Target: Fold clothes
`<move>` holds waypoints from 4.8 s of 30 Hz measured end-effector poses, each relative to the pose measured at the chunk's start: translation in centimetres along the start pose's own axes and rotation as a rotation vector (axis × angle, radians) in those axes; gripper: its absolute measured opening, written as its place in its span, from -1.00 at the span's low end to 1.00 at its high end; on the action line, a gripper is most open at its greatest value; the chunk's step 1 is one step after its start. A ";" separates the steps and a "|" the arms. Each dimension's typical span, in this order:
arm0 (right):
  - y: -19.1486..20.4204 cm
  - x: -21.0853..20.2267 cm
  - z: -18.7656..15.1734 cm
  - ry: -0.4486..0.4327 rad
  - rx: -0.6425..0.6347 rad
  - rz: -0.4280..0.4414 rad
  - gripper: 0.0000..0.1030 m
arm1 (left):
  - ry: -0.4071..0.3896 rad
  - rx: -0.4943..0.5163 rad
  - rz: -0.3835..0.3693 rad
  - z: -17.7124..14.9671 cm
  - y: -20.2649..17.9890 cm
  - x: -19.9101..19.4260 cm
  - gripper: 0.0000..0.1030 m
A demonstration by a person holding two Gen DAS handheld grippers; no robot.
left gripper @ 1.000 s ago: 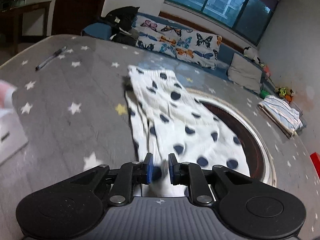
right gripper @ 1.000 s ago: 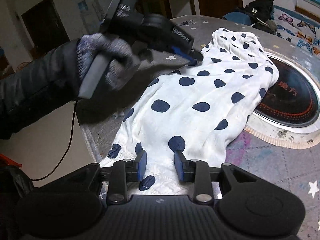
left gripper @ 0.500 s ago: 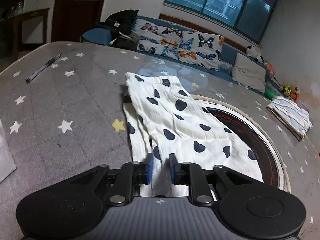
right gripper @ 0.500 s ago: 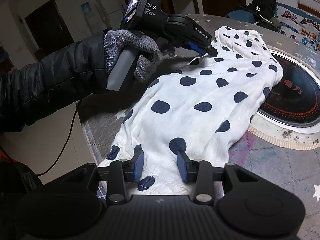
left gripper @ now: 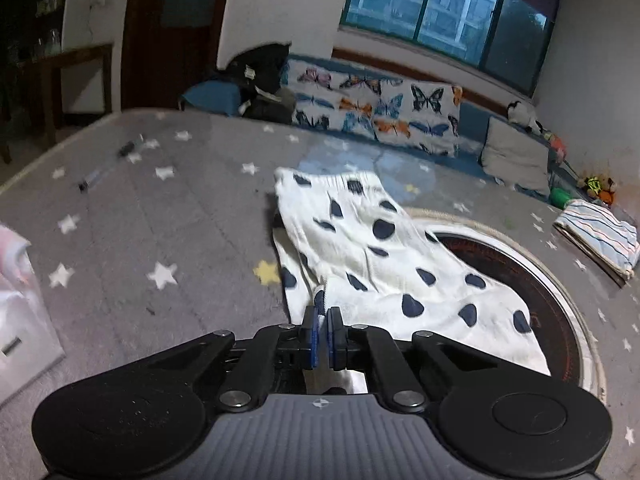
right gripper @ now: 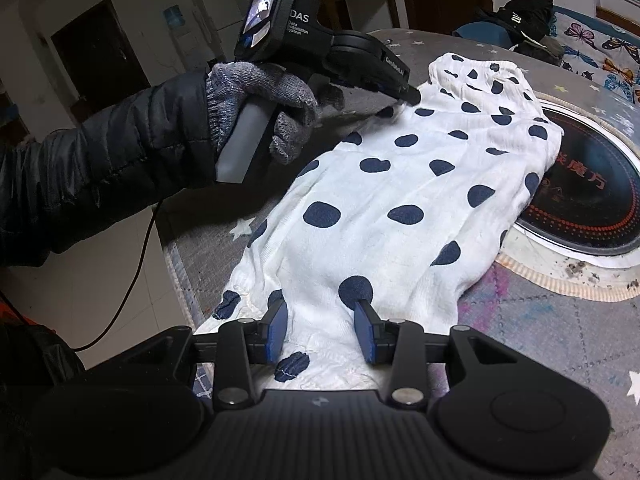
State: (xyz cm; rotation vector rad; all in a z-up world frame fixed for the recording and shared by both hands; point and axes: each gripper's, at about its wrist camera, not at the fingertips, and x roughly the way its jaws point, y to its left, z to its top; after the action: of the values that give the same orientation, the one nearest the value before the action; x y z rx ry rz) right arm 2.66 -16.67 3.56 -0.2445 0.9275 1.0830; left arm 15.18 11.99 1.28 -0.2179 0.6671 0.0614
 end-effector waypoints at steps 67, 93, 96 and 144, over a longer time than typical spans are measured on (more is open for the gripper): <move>-18.5 0.5 9.4 -0.124 0.224 -0.146 -0.25 | 0.177 0.042 -0.391 -3.7 -5.9 -0.9 -0.50; -16.2 -0.6 9.6 -0.177 0.139 -0.335 -0.99 | 0.147 0.002 -0.457 -4.1 -5.4 -1.4 -0.04; -17.7 -0.4 9.0 -0.163 0.215 -0.275 -0.93 | 0.148 0.013 -0.454 -4.0 -5.4 -1.7 0.04; -11.1 5.3 7.4 -0.133 -0.066 -0.249 0.42 | 0.027 0.163 0.114 6.5 0.8 8.8 0.08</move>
State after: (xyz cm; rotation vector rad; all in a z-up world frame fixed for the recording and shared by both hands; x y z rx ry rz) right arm 16.63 -14.26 1.40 -0.3299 0.7221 0.8890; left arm 25.97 14.14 0.63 -0.0238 0.7079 0.1130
